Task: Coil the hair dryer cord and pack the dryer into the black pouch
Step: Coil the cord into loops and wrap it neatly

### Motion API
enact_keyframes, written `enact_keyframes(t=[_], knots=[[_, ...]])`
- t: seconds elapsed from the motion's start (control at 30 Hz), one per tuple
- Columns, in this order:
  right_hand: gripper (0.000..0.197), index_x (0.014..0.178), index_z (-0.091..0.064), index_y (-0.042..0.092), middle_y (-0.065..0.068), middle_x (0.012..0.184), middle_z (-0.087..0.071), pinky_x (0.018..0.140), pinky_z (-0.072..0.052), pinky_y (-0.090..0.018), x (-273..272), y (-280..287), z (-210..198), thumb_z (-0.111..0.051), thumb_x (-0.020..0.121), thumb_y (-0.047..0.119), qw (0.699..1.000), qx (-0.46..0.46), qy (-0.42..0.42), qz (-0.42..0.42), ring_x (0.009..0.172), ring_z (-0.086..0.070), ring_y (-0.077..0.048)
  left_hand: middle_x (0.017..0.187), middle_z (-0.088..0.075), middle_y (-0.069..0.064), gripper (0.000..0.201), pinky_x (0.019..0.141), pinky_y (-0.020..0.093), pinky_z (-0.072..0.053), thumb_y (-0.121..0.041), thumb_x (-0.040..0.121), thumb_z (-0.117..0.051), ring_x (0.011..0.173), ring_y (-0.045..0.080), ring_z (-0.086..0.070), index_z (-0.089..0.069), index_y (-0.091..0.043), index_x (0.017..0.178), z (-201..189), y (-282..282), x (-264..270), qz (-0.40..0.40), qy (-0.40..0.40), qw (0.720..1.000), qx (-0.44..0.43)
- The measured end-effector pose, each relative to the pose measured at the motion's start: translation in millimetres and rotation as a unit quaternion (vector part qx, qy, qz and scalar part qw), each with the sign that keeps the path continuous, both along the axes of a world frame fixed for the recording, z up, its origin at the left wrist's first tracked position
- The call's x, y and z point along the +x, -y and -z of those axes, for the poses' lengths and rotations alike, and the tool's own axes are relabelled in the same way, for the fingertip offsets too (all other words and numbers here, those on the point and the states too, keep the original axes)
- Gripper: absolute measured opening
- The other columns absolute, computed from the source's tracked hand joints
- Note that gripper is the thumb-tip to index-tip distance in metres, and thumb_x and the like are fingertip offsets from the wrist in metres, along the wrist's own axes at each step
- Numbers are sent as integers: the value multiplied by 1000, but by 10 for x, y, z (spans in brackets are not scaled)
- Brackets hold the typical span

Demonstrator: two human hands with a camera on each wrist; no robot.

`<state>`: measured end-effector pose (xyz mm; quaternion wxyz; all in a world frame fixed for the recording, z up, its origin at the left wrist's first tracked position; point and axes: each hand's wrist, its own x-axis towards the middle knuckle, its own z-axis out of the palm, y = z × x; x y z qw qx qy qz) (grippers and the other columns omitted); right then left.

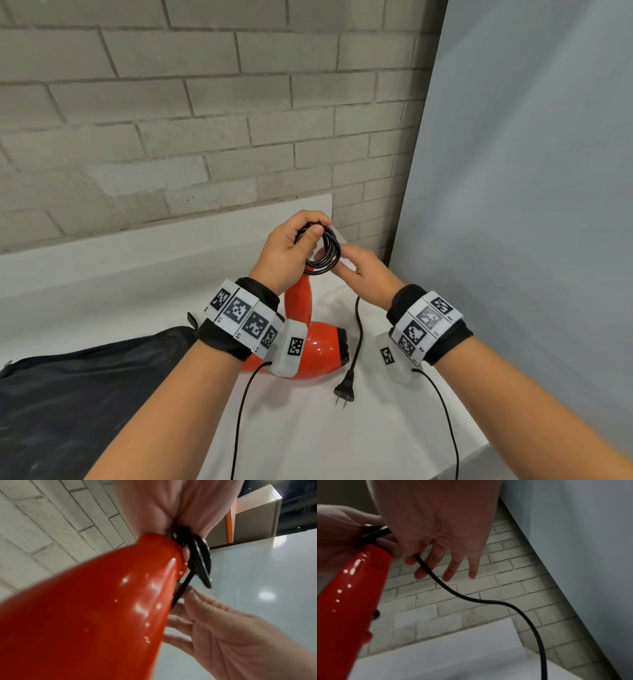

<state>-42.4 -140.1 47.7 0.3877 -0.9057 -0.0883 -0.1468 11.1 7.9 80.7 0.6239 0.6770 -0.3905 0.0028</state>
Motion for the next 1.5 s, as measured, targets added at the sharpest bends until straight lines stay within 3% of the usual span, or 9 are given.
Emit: enact_keyframes(t=[0.2, 0.33, 0.53, 0.77, 1.03, 1.17, 1.27, 1.4, 1.5], knots=[[20, 89, -62, 11, 10, 62, -49, 57, -37, -8, -4, 4, -170, -43, 94, 5, 997, 71, 21, 37, 58, -49, 6, 57, -53, -18, 13, 54, 12, -39, -20, 91, -45, 50, 0, -43, -56, -26, 96, -4, -17, -34, 30, -37, 999, -5], [22, 102, -68, 7, 13, 76, -61, 65, -38, 0, 5, 34, -308, -49, 92, 7, 993, 66, 56, 83, 68, -54, 13, 66, -49, -13, 15, 56, 14, -38, -38, 85, -44, 52, 2, -42, -55, -32, 94, -5, 8, -83, 23, -23, 999, -12], [19, 97, -70, 7, 1, 86, -65, 74, -42, -12, -27, 13, -561, -53, 89, 9, 984, 37, 119, 126, 82, -57, -11, 64, -60, -18, 12, 49, 12, -39, -41, 84, -45, 52, 3, -45, -55, -39, 91, -12, 38, -112, -26, -10, 999, -44], [21, 104, -69, 7, -7, 95, -70, 76, -42, -10, -38, -2, -562, -55, 88, 9, 985, 13, 102, 141, 84, -58, -10, 81, -64, -11, 18, 68, 11, -47, -16, 92, -44, 74, -3, -61, -53, -25, 105, -12, -13, -57, 32, -49, 996, -69], [22, 102, -69, 10, 13, 72, -56, 57, -35, 2, -36, -111, -443, -49, 92, 10, 992, 18, 47, 114, 58, -49, 21, 61, -55, -9, 20, 47, 12, -33, -19, 81, -53, 42, 2, -34, -62, -21, 99, -52, -92, -42, 77, -136, 983, -98], [19, 100, -69, 13, 8, 76, -62, 59, -35, -3, -41, -99, -519, -51, 91, 15, 993, 9, 16, 118, 60, -52, 12, 53, -57, -11, 20, 44, 11, -31, -33, 83, -60, 42, 1, -37, -64, -19, 96, -75, -97, -62, 55, -104, 991, -64], [17, 97, -70, 11, -5, 92, -70, 76, -43, -19, -55, -82, -656, -55, 90, 14, 990, -16, 40, 133, 79, -56, -7, 59, -61, -17, 11, 49, 6, -35, -14, 87, -56, 47, -3, -48, -64, -21, 89, -103, -73, -75, 9, -75, 997, -18], [16, 96, -69, 10, -6, 93, -69, 78, -42, -22, -74, -58, -788, -55, 88, 13, 982, -60, 98, 147, 82, -52, -8, 91, -59, -5, 25, 71, 18, -42, -22, 84, -62, 72, 0, -50, -58, -30, 107, -115, -82, -36, -26, -16, 997, 75], [16, 93, -69, 10, -5, 91, -66, 79, -43, -28, -115, -82, -815, -54, 88, 11, 975, -81, 151, 141, 83, -52, -13, 88, -60, -10, 28, 65, 12, -38, -19, 86, -59, 62, -5, -52, -59, -24, 113, -159, -58, -69, -10, -14, 996, 91]])
